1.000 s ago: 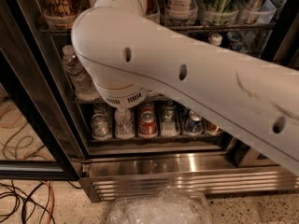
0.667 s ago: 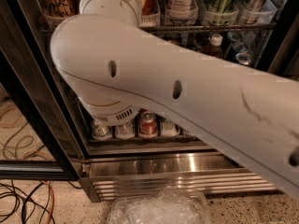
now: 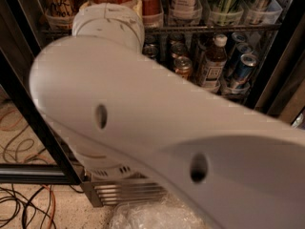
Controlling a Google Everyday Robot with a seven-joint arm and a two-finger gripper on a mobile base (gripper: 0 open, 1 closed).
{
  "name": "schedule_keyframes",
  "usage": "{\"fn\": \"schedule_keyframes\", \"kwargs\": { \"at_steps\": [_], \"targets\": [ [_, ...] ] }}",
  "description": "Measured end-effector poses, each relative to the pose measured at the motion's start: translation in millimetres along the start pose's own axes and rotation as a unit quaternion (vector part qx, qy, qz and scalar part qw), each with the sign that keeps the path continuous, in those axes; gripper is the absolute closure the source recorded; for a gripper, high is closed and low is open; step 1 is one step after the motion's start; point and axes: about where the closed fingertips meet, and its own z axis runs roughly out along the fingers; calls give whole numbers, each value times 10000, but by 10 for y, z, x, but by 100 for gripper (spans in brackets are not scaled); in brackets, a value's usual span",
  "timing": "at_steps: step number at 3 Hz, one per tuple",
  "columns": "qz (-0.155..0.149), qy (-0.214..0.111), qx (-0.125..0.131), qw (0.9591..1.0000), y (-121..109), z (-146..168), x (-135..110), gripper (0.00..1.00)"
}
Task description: Pick coke can from top shelf of fridge
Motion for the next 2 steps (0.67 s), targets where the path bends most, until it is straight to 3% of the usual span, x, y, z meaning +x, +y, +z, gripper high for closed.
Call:
{"fn": "schedule_keyframes", "kwargs": {
  "at_steps": [1, 2],
  "targets": [
    [-32, 181, -212, 9996, -181, -137, 253, 100],
    [3, 224, -567, 9981, -377, -43, 446, 100]
  ]
}}
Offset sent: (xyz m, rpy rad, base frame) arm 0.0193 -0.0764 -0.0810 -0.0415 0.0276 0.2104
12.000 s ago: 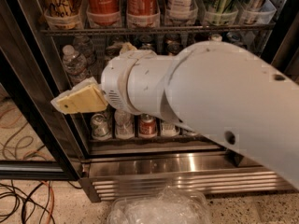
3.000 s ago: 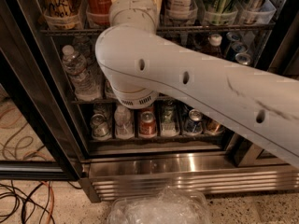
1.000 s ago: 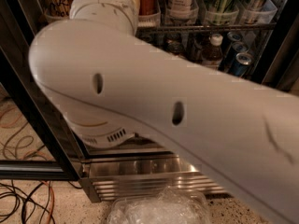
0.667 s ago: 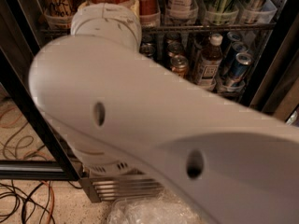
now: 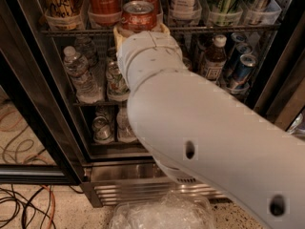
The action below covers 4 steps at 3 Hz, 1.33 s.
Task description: Pick coke can from top shelf of fridge
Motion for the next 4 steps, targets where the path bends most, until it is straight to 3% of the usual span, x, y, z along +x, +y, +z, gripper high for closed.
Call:
{"fn": "schedule_keyframes", "kwargs": {
  "at_steps": [2, 3, 4],
  "targets": [
    [226, 34, -737, 9970, -154, 99, 108, 100],
    [242, 16, -1190, 9926, 7, 40, -76, 100],
    [242, 15, -1190, 9926, 7, 39, -76, 100]
  ]
}}
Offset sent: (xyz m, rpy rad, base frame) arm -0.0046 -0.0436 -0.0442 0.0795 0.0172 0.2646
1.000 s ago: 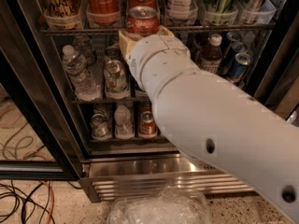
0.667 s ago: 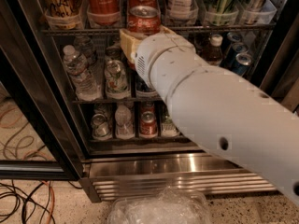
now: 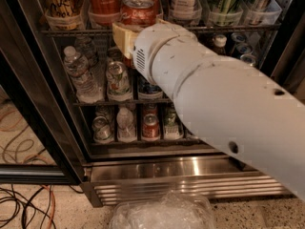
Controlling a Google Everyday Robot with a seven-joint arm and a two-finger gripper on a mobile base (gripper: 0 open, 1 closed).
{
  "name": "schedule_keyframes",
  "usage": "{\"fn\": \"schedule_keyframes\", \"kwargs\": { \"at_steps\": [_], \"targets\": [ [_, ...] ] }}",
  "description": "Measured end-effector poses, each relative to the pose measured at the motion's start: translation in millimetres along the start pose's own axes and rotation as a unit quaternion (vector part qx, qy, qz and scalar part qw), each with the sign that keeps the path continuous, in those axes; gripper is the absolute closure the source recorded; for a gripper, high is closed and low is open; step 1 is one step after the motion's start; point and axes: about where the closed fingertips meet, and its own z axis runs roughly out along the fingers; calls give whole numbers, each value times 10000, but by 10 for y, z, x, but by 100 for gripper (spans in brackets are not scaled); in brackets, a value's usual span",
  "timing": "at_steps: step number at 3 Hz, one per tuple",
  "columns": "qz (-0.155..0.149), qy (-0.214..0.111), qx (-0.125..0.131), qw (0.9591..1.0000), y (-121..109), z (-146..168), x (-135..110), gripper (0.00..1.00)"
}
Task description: Pick coke can from top shelf of fridge
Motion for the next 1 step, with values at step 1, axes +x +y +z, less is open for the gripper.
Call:
{"fn": "schedule_keyframes", "kwargs": {
  "at_steps": [1],
  "targets": [
    [226, 15, -102, 9997, 178, -7, 9, 100]
  ]
}}
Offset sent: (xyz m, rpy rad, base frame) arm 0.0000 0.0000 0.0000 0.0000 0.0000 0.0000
